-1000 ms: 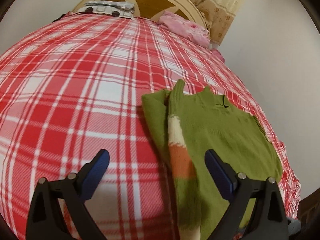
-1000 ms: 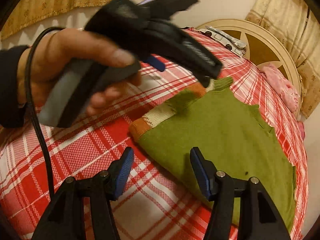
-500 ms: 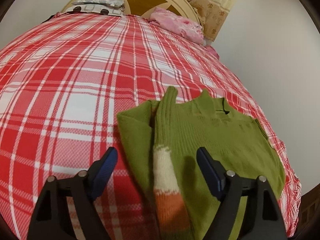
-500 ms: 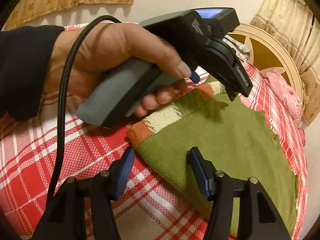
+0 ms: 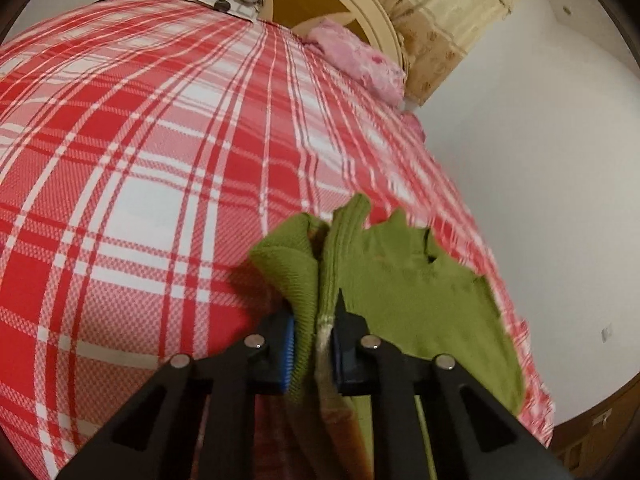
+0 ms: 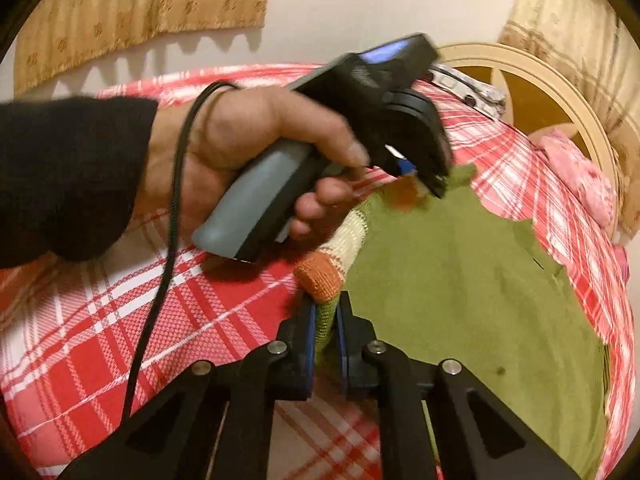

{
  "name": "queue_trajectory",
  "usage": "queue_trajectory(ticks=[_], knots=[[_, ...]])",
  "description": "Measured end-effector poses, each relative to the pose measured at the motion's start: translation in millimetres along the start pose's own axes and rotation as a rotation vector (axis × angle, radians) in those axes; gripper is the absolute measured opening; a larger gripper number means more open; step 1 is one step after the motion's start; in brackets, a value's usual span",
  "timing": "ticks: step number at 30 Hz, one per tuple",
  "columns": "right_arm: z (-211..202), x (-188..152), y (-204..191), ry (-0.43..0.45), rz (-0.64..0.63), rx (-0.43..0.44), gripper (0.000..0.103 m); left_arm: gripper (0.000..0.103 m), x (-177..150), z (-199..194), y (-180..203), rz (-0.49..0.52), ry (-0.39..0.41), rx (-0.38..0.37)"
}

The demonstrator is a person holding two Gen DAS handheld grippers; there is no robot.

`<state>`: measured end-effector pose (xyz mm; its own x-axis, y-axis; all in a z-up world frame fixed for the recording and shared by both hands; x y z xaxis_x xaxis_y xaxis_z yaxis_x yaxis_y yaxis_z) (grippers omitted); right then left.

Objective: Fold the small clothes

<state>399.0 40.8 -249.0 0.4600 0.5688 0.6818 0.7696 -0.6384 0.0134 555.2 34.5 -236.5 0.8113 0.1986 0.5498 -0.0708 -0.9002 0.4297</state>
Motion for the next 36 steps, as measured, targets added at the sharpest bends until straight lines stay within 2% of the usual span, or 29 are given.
queue_trajectory(ticks=[8,17,29,36], knots=[[-54.3,3.0,49.1,0.129,0.162,-0.001,0.007,0.015,20.1,-16.1,32.1,-0.013,0.039,-0.025],[-104.0,-15.4,103.6,0.242,0.330,0.000,0.007,0.014,34.2,-14.4,97.3,0.036,0.066,-0.036],[-146.3,-58.0,152.3,0.326,0.476,-0.011,0.006,0.014,32.4,6.1,177.7,0.119,0.053,-0.078],[-175.9,-94.2,182.5,0.388,0.583,-0.033,0.006,0.014,22.0,25.2,233.1,0.194,0.038,-0.103]])
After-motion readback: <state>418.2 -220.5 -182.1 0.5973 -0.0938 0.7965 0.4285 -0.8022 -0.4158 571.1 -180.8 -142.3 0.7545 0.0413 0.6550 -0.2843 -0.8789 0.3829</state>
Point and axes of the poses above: each gripper's, at about its wrist camera, not at the fingertips, and z roughly the way its jaws point, y to its right, x to its top, the point moved 9 cm from there along z, roughly the way its jaws point, and after that the axes turned 12 degrees about x, right-handed, at the moved point
